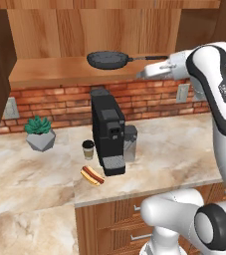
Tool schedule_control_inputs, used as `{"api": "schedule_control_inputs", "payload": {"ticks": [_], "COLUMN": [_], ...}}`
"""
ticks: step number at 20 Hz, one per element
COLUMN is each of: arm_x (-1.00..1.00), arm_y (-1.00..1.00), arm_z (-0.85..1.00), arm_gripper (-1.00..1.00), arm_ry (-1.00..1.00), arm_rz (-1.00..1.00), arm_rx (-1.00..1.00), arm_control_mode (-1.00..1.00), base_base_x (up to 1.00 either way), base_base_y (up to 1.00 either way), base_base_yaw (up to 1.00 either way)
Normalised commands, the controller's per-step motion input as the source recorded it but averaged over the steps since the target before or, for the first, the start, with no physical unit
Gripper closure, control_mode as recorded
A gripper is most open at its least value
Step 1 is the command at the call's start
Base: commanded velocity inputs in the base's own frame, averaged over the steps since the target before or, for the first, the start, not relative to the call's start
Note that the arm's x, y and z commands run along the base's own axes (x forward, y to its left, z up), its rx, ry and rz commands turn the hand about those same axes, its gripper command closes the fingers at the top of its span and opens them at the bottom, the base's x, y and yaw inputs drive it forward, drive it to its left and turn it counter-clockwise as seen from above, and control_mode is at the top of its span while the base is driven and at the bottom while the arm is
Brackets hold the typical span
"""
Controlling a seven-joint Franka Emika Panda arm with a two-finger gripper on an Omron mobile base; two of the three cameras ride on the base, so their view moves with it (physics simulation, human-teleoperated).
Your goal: Pick the pan from the cabinet and place it on the stove. Then turn on the stove burner for the pan.
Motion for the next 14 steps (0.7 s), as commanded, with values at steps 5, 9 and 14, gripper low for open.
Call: {"api": "schedule_control_inputs", "payload": {"ticks": [5, 9, 14], "arm_x": [0.1, 0.17, 0.23], "arm_y": [-0.08, -0.02, 0.0], "arm_z": [0.1, 0.02, 0.0], "arm_gripper": [-1.0, -1.0, -1.0], "arm_ry": [-0.13, -0.09, -0.03], "arm_rz": [-0.03, -0.04, -0.07], "arm_rx": [-0.01, -0.02, -0.04], "arm_control_mode": [-1.0, -1.0, -1.0], "base_base_x": [0.0, 0.0, 0.0], "base_base_y": [0.0, 0.0, 0.0], "base_base_yaw": [0.0, 0.0, 0.0]}}
